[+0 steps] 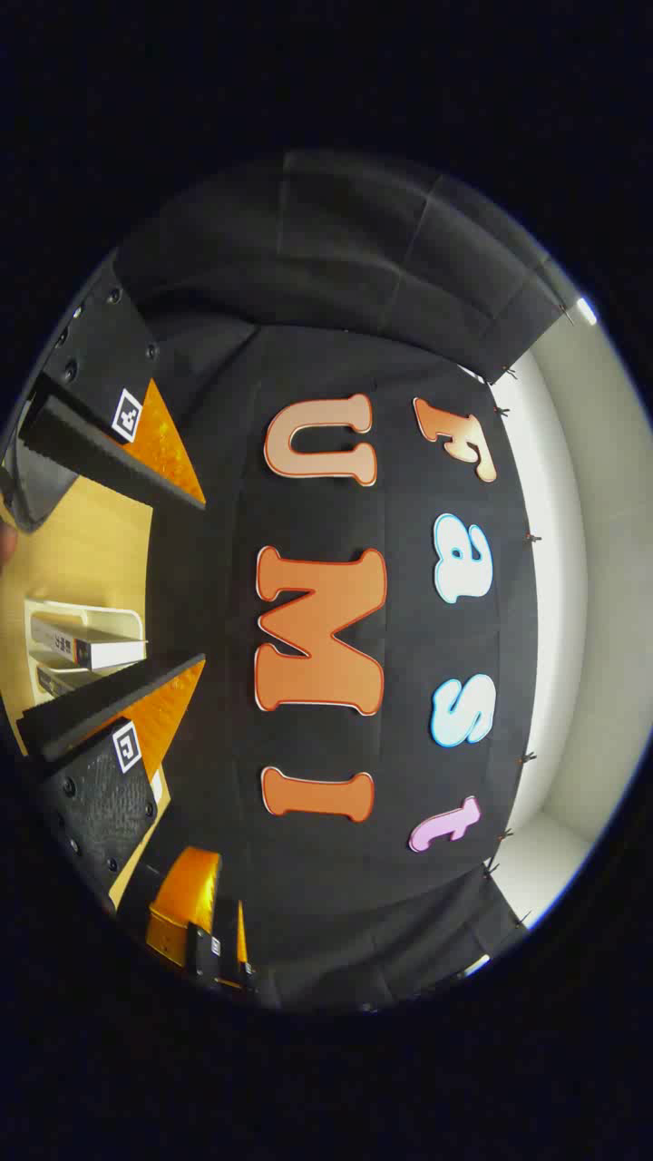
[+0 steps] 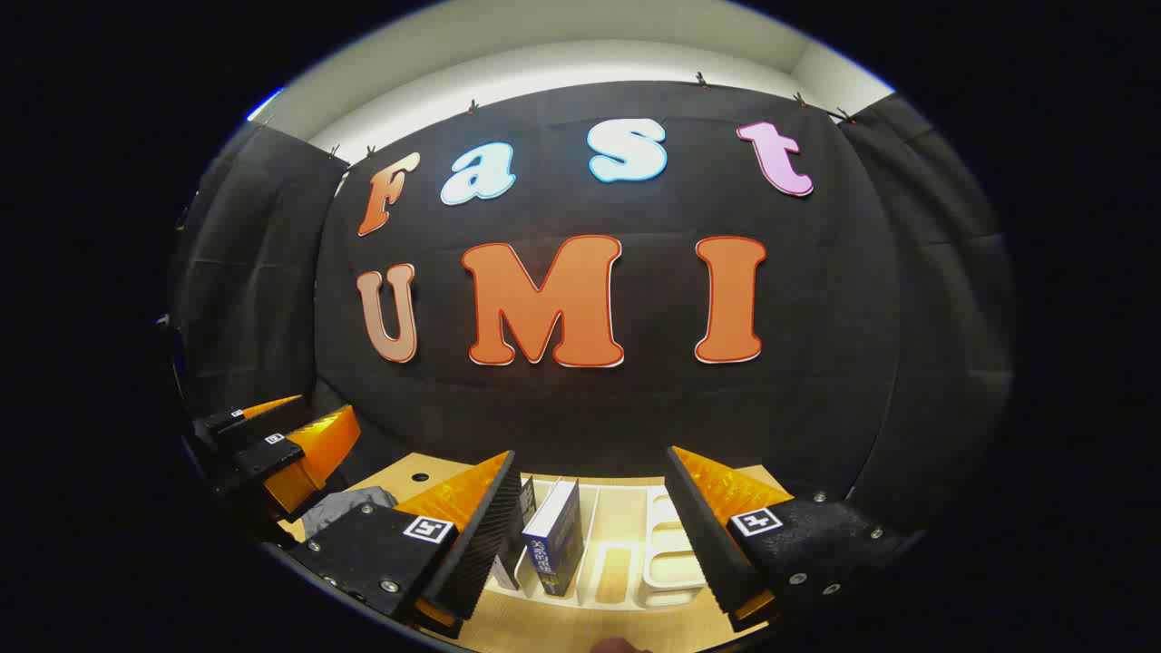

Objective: Open the schoolbag, grab two books from the bookshelf and put them into the schoolbag.

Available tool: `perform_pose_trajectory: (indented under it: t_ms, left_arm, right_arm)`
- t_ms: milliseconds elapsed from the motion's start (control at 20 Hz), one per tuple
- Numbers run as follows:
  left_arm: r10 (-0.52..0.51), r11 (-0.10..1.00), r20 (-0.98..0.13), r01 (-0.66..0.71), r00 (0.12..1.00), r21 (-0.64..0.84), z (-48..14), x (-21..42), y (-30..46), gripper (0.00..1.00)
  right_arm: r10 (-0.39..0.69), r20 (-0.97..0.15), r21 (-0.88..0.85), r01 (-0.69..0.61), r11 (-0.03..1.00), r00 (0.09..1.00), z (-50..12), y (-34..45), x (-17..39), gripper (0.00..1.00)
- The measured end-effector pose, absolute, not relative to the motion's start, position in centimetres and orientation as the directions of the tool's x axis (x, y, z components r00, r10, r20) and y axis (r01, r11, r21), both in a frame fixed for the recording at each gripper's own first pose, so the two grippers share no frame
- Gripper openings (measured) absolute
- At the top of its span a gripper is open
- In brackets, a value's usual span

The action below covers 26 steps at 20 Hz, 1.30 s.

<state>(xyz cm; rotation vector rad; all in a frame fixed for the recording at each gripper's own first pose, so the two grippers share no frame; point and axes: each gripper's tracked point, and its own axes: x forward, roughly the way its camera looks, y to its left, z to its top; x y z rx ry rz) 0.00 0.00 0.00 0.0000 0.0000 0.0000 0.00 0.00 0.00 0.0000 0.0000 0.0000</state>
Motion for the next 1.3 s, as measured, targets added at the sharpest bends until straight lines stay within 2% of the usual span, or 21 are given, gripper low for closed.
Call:
perform_pose_trajectory:
  t_ms: [200, 400, 650, 800, 1300]
  left_arm:
    - [-0.048, 0.999, 0.022, 0.048, 0.999, 0.011, 0.4, 0.9, 0.1, 0.95]
    - [-0.080, 0.997, -0.009, 0.080, 0.997, -0.015, -0.9, 1.7, 0.4, 0.95]
    - [-0.049, 0.998, -0.024, 0.048, 0.998, -0.041, -1.9, 2.2, 2.1, 0.95]
    - [-0.037, 0.999, -0.025, 0.038, 0.999, 0.019, -1.8, 2.2, 2.7, 0.95]
    - [-0.050, 0.998, -0.004, 0.050, 0.999, 0.036, -1.8, 2.1, 2.9, 0.95]
  right_arm:
    - [-0.058, 0.036, 0.026, 0.057, 0.998, 0.998, 1.1, 0.1, 0.7, 0.95]
    - [-0.093, 0.007, 0.016, 0.093, 0.996, 0.996, 0.3, 0.3, 1.3, 0.95]
    - [-0.111, 0.003, 0.018, 0.111, 0.994, 0.994, 0.2, 0.7, 1.9, 0.95]
    - [-0.119, 0.015, 0.000, 0.119, 0.993, 0.993, 0.3, 0.9, 1.9, 0.95]
    - [-0.118, -0.001, -0.025, 0.118, 0.993, 0.993, -0.1, 1.6, 2.0, 0.95]
